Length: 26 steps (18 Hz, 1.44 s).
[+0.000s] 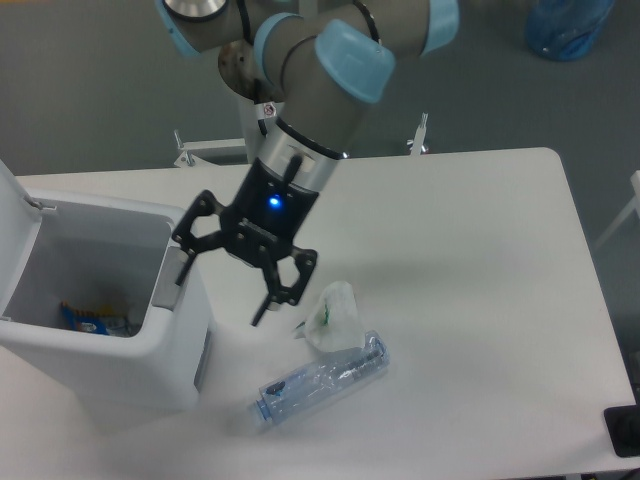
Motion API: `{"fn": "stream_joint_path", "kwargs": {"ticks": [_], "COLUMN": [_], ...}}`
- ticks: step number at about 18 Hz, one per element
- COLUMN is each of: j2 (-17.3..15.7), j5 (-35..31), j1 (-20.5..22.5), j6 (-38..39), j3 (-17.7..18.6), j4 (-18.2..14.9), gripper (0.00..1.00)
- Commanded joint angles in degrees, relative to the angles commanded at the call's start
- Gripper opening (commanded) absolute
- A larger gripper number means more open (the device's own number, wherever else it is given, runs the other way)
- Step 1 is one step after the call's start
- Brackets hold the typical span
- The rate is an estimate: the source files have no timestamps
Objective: Open the trash can
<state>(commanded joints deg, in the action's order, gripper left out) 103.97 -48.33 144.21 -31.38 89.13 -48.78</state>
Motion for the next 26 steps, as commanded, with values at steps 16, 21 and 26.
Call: {"fn": "stream_joint_path", "kwargs": {"ticks": [16, 21, 26], "j2": [9.0, 9.4, 9.1], "j5": [-34.1, -37.3, -40.7], "j1": [6.3, 6.1, 5.7], "j6": [-26.2, -29.7, -36.8], "j3": [-3.2, -3.8, -3.2], "j4": [-1.0, -3.8, -5.3], "gripper": [1.00, 1.00, 1.00]}}
